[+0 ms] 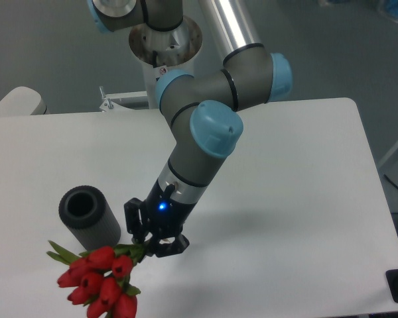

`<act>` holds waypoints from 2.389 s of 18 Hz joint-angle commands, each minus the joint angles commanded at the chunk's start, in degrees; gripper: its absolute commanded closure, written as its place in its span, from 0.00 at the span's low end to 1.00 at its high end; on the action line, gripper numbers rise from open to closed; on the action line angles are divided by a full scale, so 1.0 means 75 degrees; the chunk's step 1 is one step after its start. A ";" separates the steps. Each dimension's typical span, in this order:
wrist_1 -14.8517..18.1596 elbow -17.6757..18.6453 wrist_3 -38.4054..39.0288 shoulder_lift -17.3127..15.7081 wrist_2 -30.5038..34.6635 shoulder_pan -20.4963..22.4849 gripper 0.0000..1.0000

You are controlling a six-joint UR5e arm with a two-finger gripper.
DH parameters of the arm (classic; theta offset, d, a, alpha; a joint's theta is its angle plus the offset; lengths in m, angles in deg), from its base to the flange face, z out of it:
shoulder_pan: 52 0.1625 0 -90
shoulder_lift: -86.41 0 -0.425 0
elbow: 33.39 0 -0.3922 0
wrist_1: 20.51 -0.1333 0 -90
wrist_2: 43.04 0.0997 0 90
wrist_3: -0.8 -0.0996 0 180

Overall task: Insert the flowers into the vase
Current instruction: 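Carry the tulips over the black vase, stems pointing down, then lower the tulip stems into the black vase opening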

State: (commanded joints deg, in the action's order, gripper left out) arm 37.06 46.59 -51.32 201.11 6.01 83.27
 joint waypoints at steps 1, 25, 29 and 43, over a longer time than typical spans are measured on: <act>0.0012 0.0023 0.0046 -0.0093 -0.0443 0.0023 1.00; -0.1101 0.1605 -0.0105 -0.1360 -0.3096 -0.0281 1.00; -0.1441 0.1956 -0.0152 -0.1348 -0.3096 -0.0410 0.99; -0.1570 0.2741 -0.1440 -0.0962 -0.3072 -0.0445 0.96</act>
State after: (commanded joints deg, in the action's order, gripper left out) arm 25.28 67.15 -62.12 193.90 -17.03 79.93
